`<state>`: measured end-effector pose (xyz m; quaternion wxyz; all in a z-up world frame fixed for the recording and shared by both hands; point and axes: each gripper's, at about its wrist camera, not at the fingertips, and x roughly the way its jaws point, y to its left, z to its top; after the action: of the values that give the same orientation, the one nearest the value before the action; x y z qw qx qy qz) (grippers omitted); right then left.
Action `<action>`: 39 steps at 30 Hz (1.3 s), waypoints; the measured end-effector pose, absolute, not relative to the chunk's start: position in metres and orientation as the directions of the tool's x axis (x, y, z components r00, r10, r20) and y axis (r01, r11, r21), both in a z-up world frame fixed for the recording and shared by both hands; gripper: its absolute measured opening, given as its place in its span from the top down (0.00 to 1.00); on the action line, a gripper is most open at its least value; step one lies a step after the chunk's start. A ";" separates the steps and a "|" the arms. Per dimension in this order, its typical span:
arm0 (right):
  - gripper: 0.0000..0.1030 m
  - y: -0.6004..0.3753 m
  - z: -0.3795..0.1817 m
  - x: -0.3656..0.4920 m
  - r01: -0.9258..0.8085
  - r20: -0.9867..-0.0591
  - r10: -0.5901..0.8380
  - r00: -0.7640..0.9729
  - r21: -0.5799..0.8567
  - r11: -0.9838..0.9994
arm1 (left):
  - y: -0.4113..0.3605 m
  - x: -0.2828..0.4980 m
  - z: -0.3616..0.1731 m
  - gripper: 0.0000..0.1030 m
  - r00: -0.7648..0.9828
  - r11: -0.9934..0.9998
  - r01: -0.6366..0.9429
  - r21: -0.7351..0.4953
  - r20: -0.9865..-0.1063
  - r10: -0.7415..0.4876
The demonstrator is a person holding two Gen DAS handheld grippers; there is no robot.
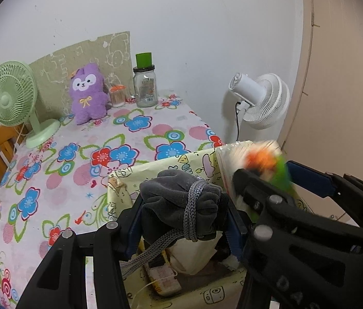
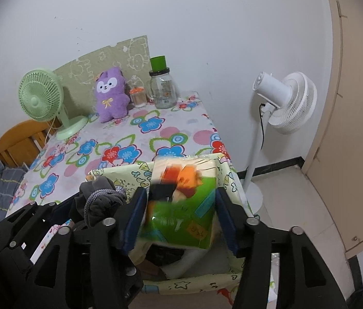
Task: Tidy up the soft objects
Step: 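Lower both items into the box and open both tools to release them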
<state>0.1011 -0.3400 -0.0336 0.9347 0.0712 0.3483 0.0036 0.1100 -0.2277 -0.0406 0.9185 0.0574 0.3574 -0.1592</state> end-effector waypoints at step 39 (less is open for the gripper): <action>0.16 -0.332 -0.034 0.104 0.118 -0.650 -0.015 0.760 0.116 0.986 | -0.219 0.114 -0.038 0.01 0.720 0.941 0.336 0.026 -0.651 -0.239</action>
<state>0.1037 -0.3319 -0.0341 0.9349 0.0752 0.3449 -0.0355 0.1141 -0.2189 -0.0378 0.9246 0.0714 0.3402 -0.1557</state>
